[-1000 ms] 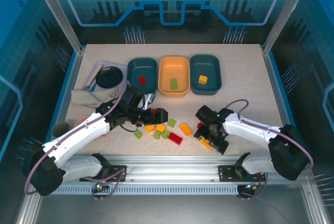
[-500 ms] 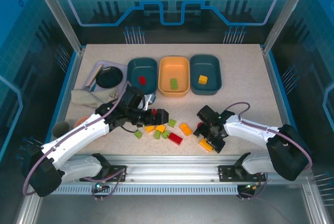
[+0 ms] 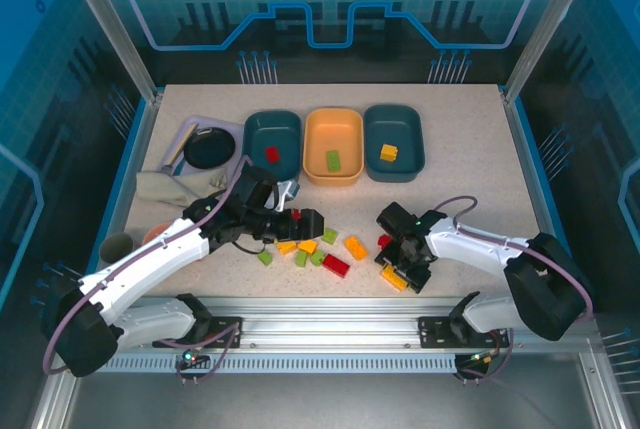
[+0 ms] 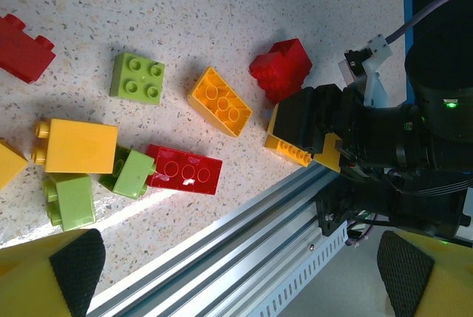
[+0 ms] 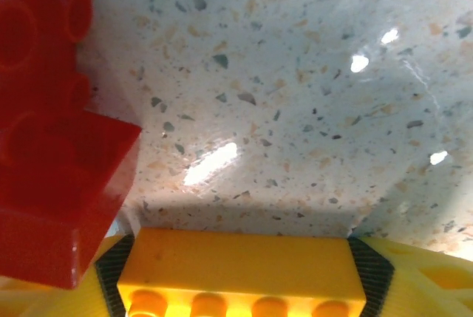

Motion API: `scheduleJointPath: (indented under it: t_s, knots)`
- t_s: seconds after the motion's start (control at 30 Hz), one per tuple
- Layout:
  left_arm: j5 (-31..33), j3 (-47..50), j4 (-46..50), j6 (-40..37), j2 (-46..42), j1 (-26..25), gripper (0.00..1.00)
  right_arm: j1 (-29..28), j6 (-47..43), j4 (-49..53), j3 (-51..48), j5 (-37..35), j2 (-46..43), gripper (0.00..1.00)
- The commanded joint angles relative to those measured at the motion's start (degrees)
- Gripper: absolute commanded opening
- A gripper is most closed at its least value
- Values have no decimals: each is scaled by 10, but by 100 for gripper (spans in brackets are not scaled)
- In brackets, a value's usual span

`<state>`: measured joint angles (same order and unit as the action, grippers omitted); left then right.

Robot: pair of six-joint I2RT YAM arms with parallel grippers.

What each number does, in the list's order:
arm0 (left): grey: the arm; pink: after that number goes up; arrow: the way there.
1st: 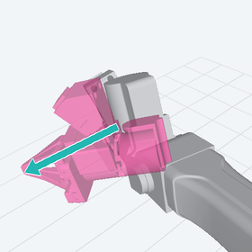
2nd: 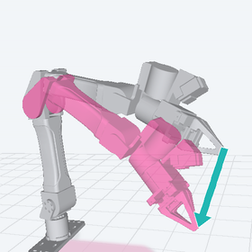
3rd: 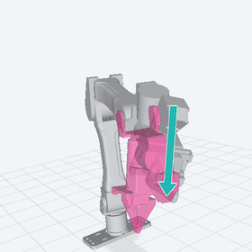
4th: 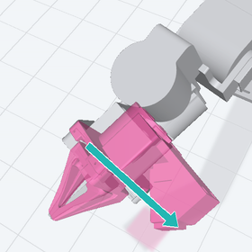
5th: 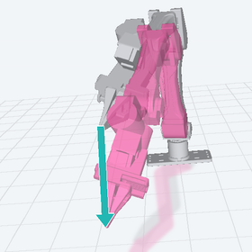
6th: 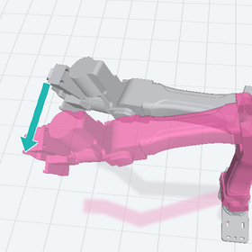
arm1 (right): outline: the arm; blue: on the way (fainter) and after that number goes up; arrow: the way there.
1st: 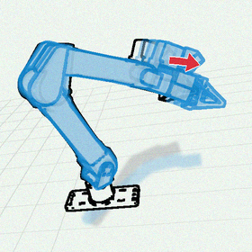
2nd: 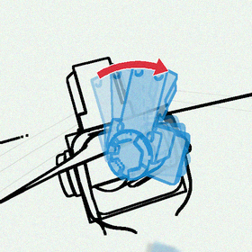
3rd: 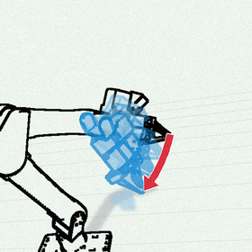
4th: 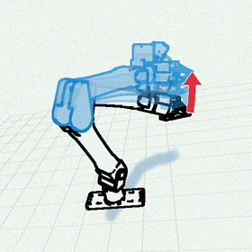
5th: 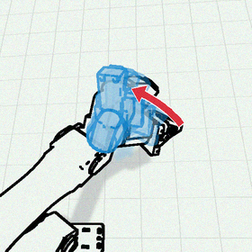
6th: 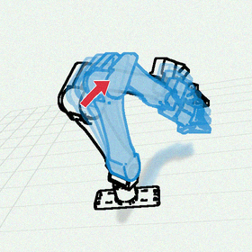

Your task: Sort the legos into containers by color

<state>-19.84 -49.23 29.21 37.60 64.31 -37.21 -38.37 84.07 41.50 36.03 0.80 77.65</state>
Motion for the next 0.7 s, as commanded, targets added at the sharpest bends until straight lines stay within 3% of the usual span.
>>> scheduleJointPath:
  t_s: [0.0, 0.27, 0.47, 0.67]
  knots:
    - [-1, 13, -9, 14, -15, -4, 99, -13, 16, -28, -7, 5, 22, 72]
    - [7, 13, -7, 19, -19, -5, 99, -14, -3, 4, 61, -25, 11, 61]
    - [20, -45, 8, 29, -6, -4, 99, -3, -72, 88, 216, -80, 10, 59]
    - [19, -147, 7, 40, 53, 27, 99, 64, -175, 101, 361, -116, 51, 59]
